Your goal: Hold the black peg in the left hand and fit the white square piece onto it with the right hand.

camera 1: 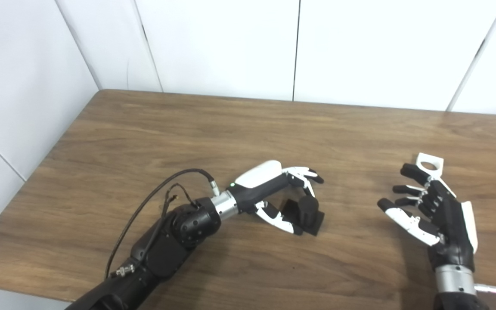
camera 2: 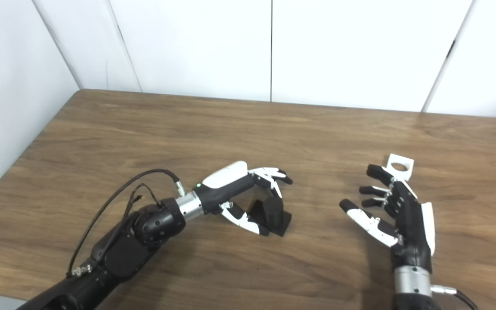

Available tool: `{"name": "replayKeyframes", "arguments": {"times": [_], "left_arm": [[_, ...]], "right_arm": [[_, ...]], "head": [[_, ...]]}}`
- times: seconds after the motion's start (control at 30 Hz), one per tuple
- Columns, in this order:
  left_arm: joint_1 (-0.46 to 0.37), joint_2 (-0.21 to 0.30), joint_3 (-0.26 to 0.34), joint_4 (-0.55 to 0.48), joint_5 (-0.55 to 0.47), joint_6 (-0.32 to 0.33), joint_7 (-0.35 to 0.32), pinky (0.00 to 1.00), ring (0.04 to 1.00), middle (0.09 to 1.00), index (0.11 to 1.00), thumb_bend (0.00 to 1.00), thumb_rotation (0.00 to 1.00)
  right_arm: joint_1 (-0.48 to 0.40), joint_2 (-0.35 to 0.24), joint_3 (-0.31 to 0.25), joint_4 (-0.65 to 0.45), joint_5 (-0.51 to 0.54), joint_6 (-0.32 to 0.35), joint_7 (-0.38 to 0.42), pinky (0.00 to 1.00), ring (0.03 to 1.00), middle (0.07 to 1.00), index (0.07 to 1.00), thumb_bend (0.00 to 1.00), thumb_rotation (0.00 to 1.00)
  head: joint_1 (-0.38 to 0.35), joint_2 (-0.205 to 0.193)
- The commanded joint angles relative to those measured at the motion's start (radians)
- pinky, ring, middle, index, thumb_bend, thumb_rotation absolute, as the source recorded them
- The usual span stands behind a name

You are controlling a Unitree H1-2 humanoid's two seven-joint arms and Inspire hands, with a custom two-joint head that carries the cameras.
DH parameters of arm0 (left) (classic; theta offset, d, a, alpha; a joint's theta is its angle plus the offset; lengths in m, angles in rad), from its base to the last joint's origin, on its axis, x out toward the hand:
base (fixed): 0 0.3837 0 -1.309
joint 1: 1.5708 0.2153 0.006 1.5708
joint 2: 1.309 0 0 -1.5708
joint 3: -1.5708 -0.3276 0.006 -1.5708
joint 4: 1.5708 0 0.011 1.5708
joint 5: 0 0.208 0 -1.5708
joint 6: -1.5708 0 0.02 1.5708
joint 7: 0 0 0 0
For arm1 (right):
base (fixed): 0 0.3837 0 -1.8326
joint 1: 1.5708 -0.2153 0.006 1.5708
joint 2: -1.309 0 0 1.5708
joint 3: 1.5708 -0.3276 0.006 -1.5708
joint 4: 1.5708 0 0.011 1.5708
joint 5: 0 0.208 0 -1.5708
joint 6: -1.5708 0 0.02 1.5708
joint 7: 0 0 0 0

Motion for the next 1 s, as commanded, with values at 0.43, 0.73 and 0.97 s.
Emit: {"name": "replayKeyframes", "arguments": {"times": [0.43,0.73,0.97], "left_arm": [[0.041,0.094,-0.048,-0.027,-0.063,-0.024,-0.082,0.77,0.893,0.854,0.494,0.52,0.07],[0.032,0.113,-0.091,-0.017,-0.111,-0.025,-0.078,0.77,0.889,0.854,0.494,0.52,0.07],[0.026,0.134,-0.096,-0.021,-0.125,-0.025,-0.079,0.77,0.891,0.854,0.494,0.52,0.07]], "right_arm": [[-0.028,0.106,0.039,-0.125,-0.116,0.063,-0.068,0.52,0.633,0.776,0.742,0.71,0.21],[-0.041,0.122,0.054,-0.112,-0.181,0.058,-0.096,0.5,0.607,0.775,0.741,0.72,0.24],[-0.109,0.077,0.028,-0.107,-0.219,0.055,-0.103,0.5,0.616,0.753,0.731,0.74,0.24]], "head": [[-0.527,-0.027],[-0.607,-0.061],[-0.638,-0.067]]}}
